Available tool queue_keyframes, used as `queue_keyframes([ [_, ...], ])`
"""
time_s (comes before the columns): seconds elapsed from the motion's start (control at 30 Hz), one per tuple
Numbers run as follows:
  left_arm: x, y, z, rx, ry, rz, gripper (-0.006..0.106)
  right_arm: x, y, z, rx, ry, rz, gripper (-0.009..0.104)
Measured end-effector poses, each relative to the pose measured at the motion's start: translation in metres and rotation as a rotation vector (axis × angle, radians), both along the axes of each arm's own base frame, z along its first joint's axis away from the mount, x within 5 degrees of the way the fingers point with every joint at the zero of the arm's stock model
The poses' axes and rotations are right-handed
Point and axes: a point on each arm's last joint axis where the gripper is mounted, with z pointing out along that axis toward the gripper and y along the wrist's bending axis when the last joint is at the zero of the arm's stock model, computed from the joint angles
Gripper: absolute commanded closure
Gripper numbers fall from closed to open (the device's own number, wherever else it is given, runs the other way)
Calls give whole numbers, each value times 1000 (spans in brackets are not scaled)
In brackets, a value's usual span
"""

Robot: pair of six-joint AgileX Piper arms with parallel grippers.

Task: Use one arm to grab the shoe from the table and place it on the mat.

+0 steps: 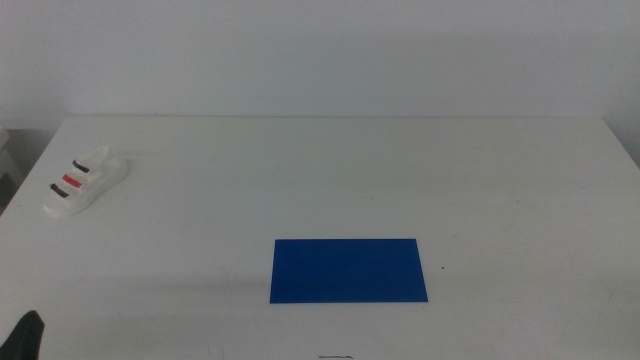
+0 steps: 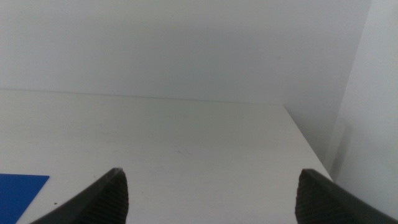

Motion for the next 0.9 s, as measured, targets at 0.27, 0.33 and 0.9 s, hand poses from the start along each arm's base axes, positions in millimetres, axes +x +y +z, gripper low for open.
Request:
queue_keyframes([
  [0.27,17,1,57,-6,245,4,7,0,0,0,0,0,0,1],
  [0.33,25,1,80,-1,334,8,7,0,0,0,0,0,0,1],
  [0.9,134,8,167,238,922,-114,7,0,0,0,0,0,0,1],
])
